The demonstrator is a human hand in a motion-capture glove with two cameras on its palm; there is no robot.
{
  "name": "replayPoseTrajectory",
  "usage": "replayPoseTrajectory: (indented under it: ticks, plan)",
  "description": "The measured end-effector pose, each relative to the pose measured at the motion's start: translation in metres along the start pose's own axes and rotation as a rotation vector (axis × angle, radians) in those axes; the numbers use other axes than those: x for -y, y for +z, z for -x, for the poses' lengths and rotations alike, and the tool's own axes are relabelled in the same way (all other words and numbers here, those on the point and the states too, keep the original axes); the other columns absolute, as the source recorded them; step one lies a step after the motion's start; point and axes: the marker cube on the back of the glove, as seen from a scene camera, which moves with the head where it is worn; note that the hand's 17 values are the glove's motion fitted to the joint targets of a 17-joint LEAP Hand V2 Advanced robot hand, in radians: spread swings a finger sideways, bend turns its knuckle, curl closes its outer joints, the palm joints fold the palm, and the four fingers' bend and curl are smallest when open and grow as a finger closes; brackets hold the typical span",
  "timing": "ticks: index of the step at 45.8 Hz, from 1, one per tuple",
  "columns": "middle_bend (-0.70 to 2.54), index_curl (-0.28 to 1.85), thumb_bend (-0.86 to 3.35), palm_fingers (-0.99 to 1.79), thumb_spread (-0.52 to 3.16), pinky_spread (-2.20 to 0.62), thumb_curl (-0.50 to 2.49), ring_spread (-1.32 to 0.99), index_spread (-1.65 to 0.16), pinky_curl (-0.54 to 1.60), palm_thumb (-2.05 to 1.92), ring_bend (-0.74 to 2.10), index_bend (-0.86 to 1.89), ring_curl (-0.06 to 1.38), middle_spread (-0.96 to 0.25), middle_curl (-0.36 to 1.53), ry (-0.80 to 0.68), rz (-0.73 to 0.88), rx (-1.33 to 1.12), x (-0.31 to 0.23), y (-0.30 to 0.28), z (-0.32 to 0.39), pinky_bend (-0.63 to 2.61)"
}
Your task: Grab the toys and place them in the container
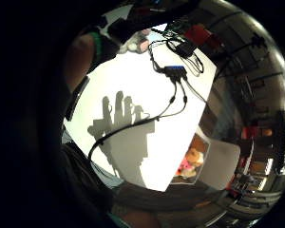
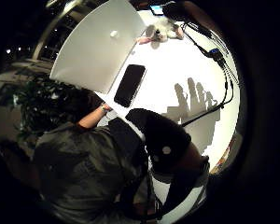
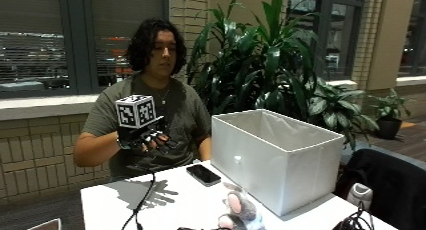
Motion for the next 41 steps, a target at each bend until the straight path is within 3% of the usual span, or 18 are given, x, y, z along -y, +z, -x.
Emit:
replayPoseTrajectory:
  ticks: [8, 19, 31, 37, 41]
  plan:
    - [0.12, 0.11, -0.05, 0.22, 0.79, -0.03, 0.03, -0.15, -0.26, 0.22, -0.07, 0.31, 0.2, 0.1, -0.08, 0.03, 0.006, 0.005, 0.011, -0.001, 0.005, -0.003, 0.69]
    - [0.17, 0.2, -0.04, 0.23, 1.07, -0.04, 0.07, -0.2, -0.34, 0.26, -0.05, 0.37, 0.24, 0.14, -0.11, 0.08, -0.057, 0.038, 0.086, 0.024, 0.016, 0.004, 0.72]
    - [0.19, 0.26, -0.01, 0.26, 1.25, -0.06, 0.12, -0.24, -0.37, 0.28, -0.01, 0.42, 0.24, 0.17, -0.13, 0.14, -0.082, -0.011, 0.107, 0.153, 0.029, 0.002, 0.73]
    - [0.2, 0.28, 0.0, 0.24, 1.27, -0.06, 0.15, -0.26, -0.38, 0.29, 0.03, 0.4, 0.24, 0.18, -0.14, 0.17, -0.151, 0.061, -0.013, 0.223, 0.057, -0.001, 0.72]
    - [0.2, 0.3, -0.01, 0.09, 1.2, -0.03, 0.18, -0.24, -0.38, 0.29, 0.05, 0.3, 0.23, 0.17, -0.15, 0.19, -0.126, 0.107, -0.063, 0.263, 0.08, -0.011, 0.71]
